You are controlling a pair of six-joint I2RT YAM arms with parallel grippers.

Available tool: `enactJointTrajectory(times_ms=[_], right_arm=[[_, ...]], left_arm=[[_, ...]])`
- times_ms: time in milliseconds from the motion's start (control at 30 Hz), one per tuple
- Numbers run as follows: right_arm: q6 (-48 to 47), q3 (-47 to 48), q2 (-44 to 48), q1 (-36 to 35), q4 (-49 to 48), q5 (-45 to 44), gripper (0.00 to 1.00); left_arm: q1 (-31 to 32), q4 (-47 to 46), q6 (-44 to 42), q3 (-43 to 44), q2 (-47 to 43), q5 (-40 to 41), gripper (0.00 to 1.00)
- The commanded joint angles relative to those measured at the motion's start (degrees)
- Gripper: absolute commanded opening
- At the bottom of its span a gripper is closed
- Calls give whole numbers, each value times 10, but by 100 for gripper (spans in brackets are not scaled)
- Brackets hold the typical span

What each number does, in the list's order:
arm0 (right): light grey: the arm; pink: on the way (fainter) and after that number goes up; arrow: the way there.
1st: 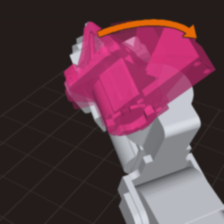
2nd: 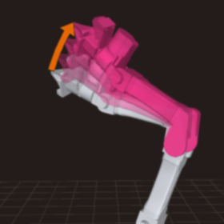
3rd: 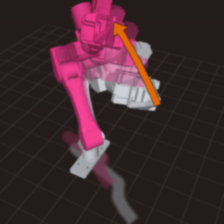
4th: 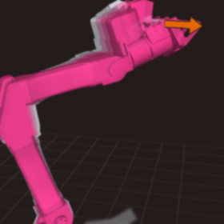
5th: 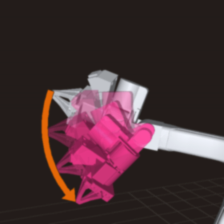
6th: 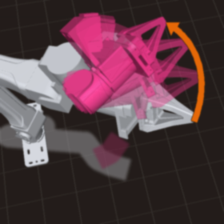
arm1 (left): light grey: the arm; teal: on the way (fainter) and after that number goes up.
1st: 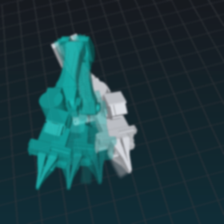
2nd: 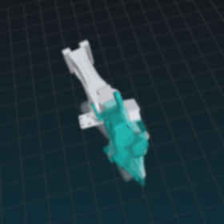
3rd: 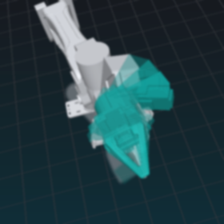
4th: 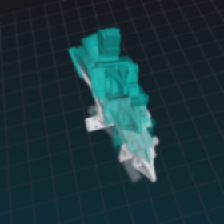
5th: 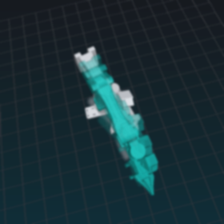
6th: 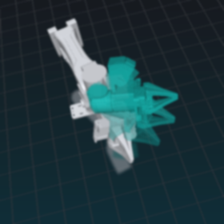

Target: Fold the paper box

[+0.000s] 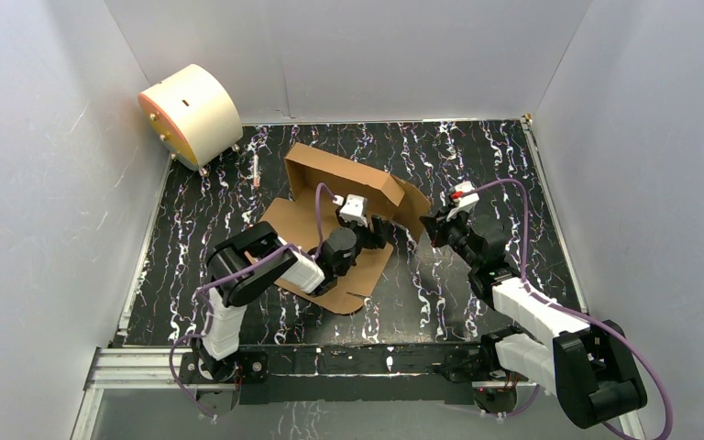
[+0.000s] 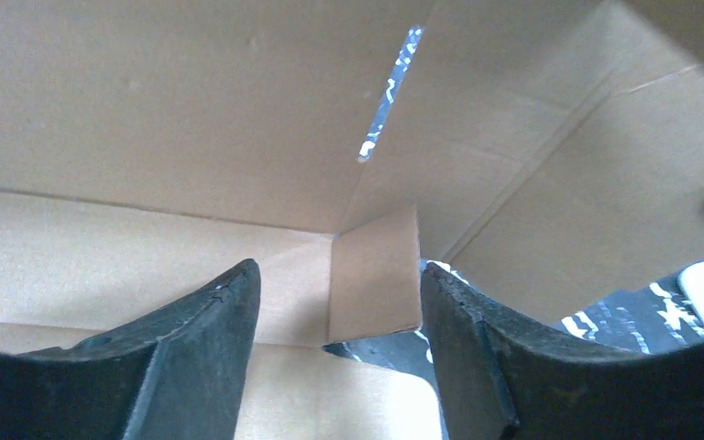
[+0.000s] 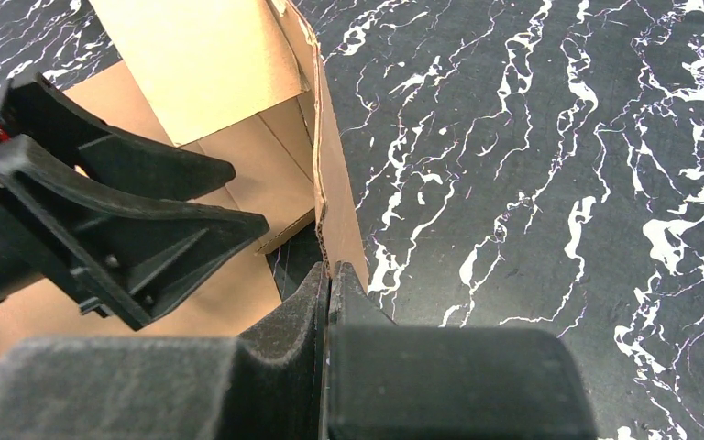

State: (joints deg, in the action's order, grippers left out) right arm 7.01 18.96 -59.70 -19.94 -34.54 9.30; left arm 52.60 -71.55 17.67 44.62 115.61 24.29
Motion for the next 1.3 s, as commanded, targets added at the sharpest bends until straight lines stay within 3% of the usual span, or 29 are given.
enactJointTrajectory(times_ms=[0,333,800,1000,1267], right_arm=[[-4,3,-1,0,-58,7,4],[-2,2,-4,-1,-63,10,4],[-2,2,-6,-1,-65,14,3],[-4,1,-2,-1,-63,14,3],[-6,2,-1,-1,-61,16,4]], left_arm=[[-2,-30,33,-19,-62,-22,65],[-3,-39,67,-30,-135,-53,83],[-12,-44,93,51,-91,-24,84],[-14,-44,48,65,-64,-1,69],[-14,-46,-74,63,-51,-3,31]])
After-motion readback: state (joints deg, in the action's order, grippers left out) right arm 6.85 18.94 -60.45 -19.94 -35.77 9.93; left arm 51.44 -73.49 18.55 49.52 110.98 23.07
